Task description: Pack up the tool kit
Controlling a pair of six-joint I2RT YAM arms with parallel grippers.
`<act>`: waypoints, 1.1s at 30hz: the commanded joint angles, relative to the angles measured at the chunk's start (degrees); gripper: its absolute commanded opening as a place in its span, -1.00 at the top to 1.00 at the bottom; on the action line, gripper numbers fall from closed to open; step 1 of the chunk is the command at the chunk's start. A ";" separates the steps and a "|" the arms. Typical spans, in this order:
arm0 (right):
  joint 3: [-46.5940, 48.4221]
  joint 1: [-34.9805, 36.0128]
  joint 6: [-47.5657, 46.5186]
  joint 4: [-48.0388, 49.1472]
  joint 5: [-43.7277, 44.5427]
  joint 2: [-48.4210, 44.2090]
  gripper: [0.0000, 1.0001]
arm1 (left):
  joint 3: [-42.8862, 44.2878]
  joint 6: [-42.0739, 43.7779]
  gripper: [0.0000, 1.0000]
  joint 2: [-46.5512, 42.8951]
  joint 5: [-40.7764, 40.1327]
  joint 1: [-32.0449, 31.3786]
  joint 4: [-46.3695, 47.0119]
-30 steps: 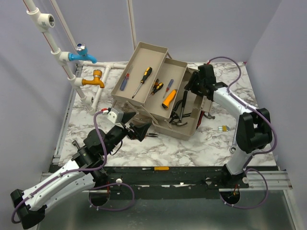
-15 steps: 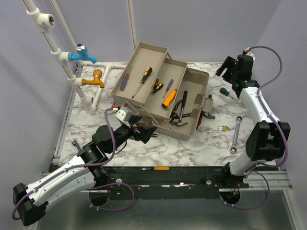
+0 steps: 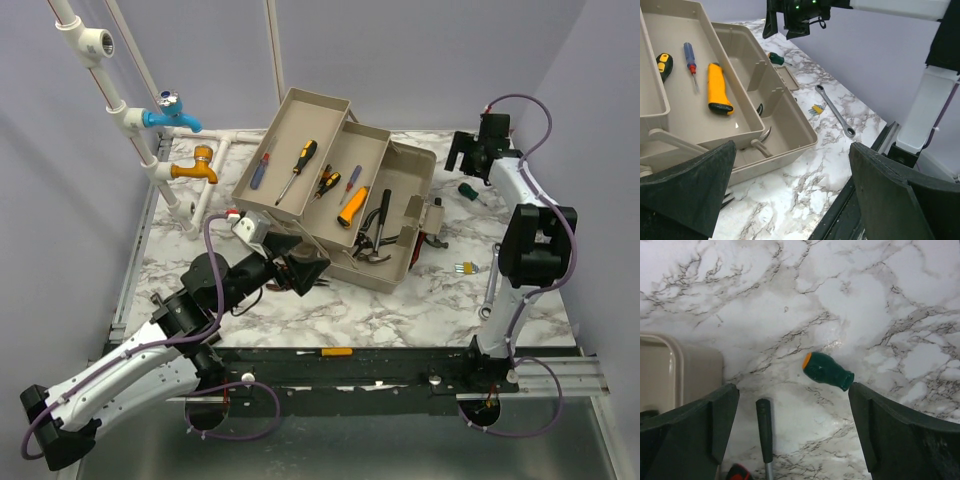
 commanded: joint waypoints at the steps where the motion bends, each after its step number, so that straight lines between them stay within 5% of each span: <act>1: 5.97 -0.43 -7.95 -4.59 1.14 4.51 -1.00 | 4.08 -1.15 -0.97 1.29 2.28 -0.33 -4.91; 15: 16.57 -4.27 -16.39 -13.67 -1.56 19.05 -0.93 | 14.02 4.09 -0.97 1.27 -6.18 -0.32 -14.52; 22: 17.74 -5.12 -17.10 -14.53 -2.91 22.38 -0.72 | 19.90 8.80 -0.97 1.61 -10.04 -0.32 -19.34; 25: 17.78 -5.37 -17.19 -14.36 -4.62 22.86 -0.42 | 20.95 9.45 -0.97 1.73 -10.67 -0.33 -20.04; 33: 15.53 -5.39 -14.71 -15.02 -10.17 18.21 0.85 | 20.13 9.11 -0.97 0.97 -11.38 -0.37 -19.69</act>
